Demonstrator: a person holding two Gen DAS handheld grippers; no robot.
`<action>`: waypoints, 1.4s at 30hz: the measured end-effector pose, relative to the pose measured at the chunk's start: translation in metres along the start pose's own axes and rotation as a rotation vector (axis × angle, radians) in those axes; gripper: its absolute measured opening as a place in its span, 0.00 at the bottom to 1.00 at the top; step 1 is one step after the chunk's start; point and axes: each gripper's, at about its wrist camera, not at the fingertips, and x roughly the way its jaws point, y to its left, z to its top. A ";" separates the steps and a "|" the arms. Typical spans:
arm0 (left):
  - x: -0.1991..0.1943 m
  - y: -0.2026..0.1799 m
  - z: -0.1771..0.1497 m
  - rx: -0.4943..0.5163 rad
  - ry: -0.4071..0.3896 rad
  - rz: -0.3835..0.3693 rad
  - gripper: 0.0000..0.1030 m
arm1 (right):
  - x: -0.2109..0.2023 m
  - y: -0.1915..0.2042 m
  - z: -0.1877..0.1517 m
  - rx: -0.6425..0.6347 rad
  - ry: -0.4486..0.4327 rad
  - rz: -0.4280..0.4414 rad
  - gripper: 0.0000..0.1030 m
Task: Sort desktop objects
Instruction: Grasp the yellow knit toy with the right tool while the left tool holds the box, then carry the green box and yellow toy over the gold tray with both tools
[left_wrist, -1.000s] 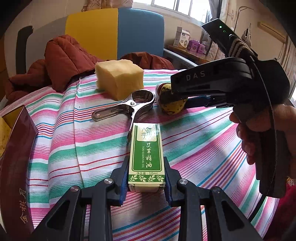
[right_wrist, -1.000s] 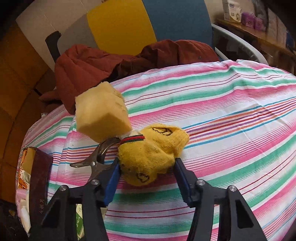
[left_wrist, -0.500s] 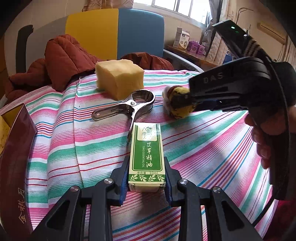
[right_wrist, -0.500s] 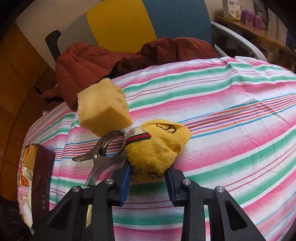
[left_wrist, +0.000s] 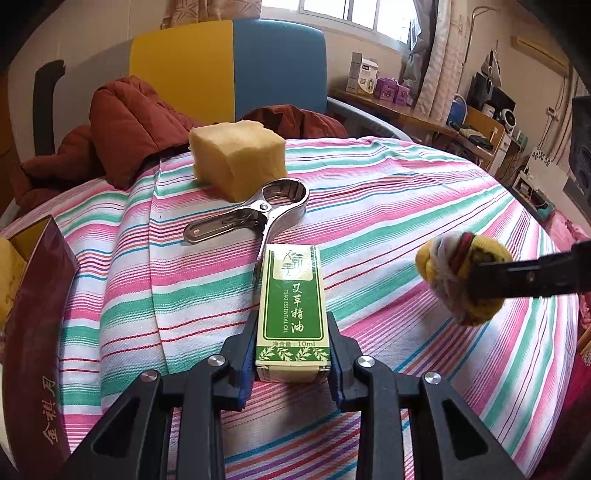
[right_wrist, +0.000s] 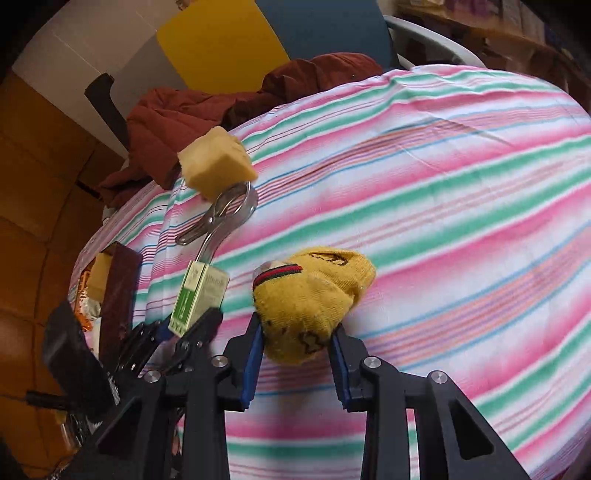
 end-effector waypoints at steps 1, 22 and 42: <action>-0.001 -0.001 0.000 0.008 0.002 0.012 0.30 | 0.002 -0.001 -0.003 0.016 -0.003 0.012 0.32; -0.086 0.008 -0.052 -0.081 0.001 -0.052 0.30 | 0.012 0.025 -0.015 -0.092 0.005 0.070 0.32; -0.173 0.180 -0.026 -0.271 -0.114 0.067 0.30 | 0.019 0.225 -0.025 -0.343 0.012 0.250 0.32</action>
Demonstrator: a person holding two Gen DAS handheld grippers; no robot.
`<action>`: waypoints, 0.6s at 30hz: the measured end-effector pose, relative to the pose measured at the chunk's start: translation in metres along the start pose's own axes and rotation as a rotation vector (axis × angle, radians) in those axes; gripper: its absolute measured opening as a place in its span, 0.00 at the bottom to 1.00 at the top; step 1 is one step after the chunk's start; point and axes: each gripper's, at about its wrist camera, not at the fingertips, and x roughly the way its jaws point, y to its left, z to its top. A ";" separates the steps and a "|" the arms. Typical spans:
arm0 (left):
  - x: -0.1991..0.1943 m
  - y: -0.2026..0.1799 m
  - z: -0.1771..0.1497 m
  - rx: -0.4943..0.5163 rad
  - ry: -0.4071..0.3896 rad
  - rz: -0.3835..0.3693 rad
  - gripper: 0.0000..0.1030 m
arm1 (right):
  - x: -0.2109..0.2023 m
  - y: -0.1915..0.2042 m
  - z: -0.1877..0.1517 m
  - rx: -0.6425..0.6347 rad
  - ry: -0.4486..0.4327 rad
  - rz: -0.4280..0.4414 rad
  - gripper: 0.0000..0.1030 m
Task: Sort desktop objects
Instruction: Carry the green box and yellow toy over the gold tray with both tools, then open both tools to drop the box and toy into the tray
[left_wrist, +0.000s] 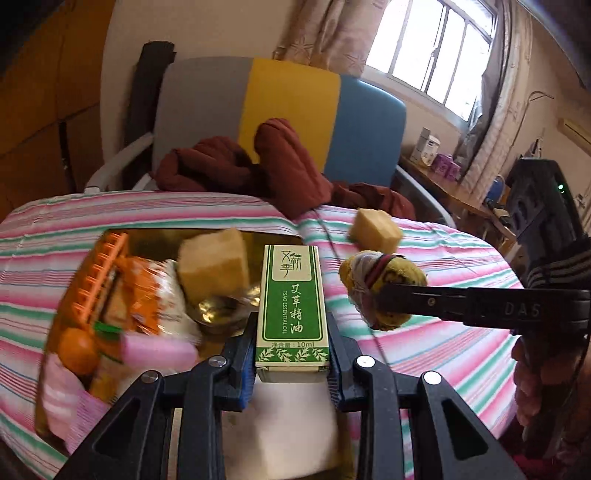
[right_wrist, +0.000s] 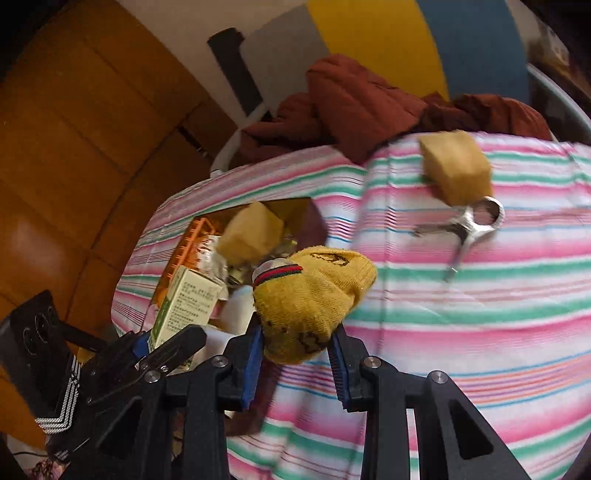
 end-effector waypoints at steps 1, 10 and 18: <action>0.002 0.007 0.003 -0.003 0.004 0.015 0.30 | 0.006 0.007 0.006 -0.012 0.002 -0.001 0.32; 0.041 0.042 0.010 0.030 0.119 0.084 0.30 | 0.060 0.028 0.051 -0.068 -0.002 -0.109 0.34; 0.040 0.058 0.004 -0.035 0.151 0.038 0.48 | 0.066 0.029 0.059 -0.088 -0.063 -0.113 0.56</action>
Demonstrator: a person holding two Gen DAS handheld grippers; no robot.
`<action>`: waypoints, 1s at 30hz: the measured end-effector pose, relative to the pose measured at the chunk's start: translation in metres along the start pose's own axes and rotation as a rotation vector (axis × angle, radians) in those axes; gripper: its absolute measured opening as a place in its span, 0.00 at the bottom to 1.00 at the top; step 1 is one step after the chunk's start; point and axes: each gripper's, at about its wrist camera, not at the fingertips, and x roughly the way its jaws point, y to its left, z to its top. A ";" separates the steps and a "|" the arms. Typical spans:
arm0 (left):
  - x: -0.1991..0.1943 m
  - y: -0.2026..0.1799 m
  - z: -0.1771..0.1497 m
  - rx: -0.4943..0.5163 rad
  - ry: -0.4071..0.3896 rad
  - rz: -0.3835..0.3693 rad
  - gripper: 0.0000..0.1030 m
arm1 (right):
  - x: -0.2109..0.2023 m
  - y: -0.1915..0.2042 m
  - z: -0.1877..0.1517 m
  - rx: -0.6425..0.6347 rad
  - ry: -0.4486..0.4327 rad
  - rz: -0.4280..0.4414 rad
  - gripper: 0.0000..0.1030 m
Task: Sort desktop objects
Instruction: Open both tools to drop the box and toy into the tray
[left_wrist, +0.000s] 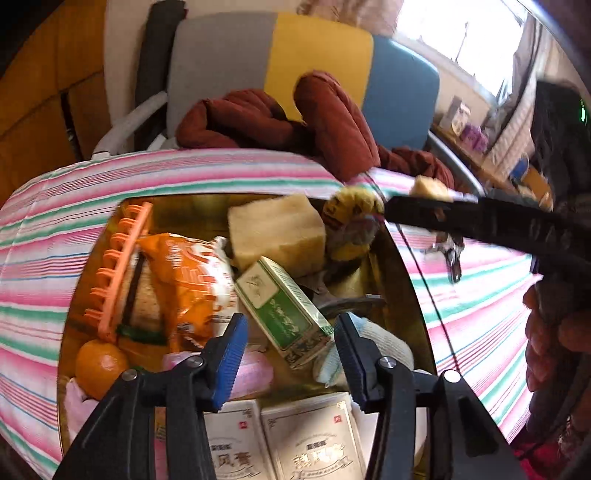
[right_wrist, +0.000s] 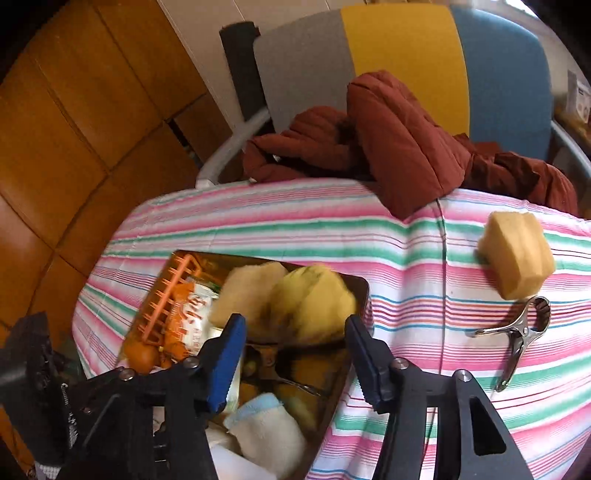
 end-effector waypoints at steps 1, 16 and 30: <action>-0.005 0.004 -0.002 -0.021 -0.022 -0.015 0.48 | -0.002 -0.001 -0.002 -0.003 0.000 -0.015 0.56; -0.014 0.024 -0.001 -0.083 -0.074 0.061 0.39 | 0.047 -0.002 0.009 -0.019 0.077 -0.049 0.25; -0.023 0.022 -0.011 -0.192 -0.094 0.021 0.50 | -0.029 -0.024 -0.031 -0.068 -0.019 0.009 0.47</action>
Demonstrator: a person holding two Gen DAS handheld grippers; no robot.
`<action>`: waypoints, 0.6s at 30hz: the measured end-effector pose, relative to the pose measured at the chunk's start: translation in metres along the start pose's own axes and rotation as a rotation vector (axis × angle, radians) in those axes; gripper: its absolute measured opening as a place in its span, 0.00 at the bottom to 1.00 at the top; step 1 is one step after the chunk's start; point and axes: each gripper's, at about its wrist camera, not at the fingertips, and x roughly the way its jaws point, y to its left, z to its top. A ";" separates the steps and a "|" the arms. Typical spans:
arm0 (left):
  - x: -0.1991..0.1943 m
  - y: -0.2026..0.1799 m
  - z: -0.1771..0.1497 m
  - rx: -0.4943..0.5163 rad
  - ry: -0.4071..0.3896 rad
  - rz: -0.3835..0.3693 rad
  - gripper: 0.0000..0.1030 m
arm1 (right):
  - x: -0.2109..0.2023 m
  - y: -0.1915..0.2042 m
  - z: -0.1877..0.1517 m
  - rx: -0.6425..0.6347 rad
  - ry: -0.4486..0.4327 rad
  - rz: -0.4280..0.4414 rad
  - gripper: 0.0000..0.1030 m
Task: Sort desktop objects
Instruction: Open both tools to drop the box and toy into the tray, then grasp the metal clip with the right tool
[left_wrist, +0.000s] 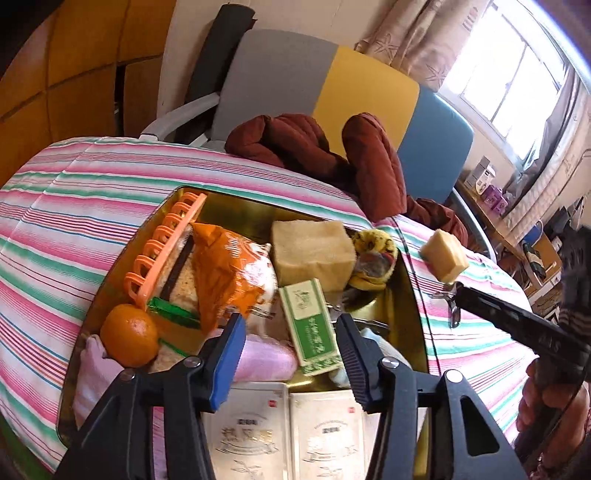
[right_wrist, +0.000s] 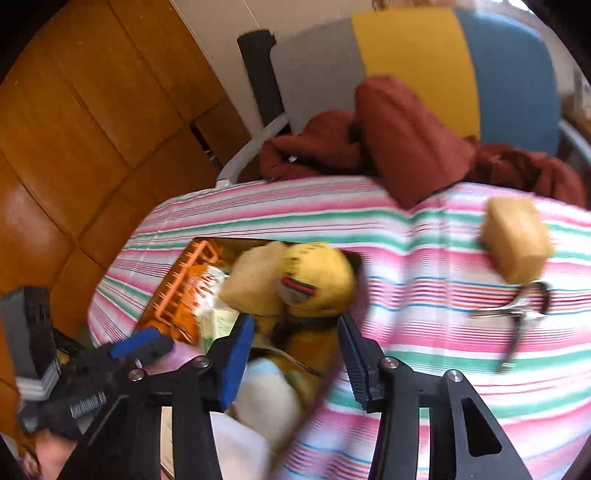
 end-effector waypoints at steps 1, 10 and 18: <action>0.000 -0.004 -0.001 0.008 0.000 -0.004 0.51 | -0.007 -0.006 -0.004 -0.008 0.002 -0.026 0.47; -0.006 -0.056 -0.017 0.122 0.002 -0.007 0.53 | -0.025 -0.111 -0.046 0.275 0.074 -0.168 0.49; -0.008 -0.093 -0.033 0.224 0.025 0.018 0.53 | -0.006 -0.163 -0.036 0.535 0.029 -0.217 0.57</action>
